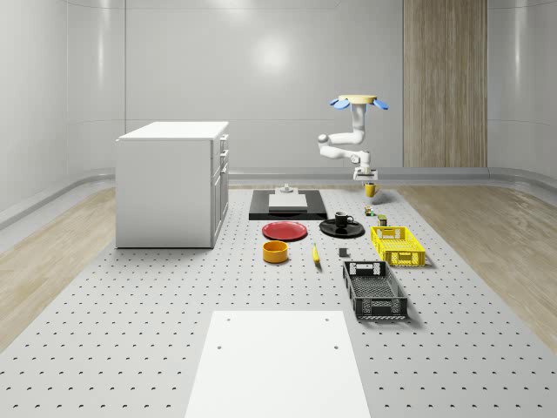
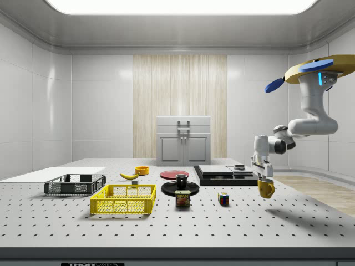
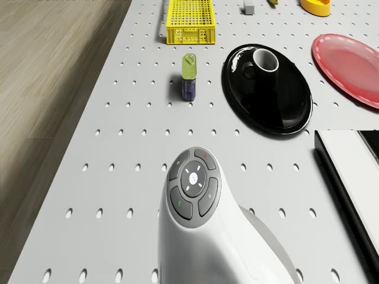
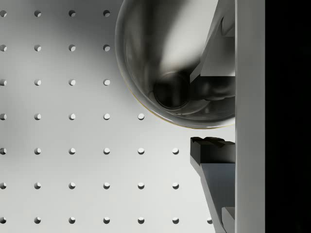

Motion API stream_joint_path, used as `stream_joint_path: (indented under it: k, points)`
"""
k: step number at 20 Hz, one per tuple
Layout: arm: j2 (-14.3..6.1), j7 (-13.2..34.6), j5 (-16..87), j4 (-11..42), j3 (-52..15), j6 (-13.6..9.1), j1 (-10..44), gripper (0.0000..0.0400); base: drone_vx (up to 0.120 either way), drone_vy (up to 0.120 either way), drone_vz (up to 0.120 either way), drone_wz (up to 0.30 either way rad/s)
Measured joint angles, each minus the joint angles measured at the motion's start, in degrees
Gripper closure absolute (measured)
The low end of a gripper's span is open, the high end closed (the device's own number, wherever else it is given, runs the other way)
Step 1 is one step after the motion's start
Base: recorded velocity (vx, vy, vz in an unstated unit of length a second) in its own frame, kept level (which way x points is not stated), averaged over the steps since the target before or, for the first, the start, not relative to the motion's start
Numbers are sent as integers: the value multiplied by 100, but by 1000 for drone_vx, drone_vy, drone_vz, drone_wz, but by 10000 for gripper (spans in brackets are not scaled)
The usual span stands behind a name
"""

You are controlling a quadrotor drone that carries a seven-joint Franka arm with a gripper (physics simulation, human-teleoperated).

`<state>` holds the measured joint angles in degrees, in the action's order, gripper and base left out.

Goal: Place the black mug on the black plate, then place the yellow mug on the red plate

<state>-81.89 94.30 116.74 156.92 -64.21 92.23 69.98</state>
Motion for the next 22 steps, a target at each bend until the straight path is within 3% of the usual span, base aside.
stream_joint_path:
  k: [7,22]
  points:
    - [-13,8,-73,32,-75,-28,-7,290,103,-97,120,0]
    - [-40,19,-103,37,-96,-12,3,290,120,-120,0,0]
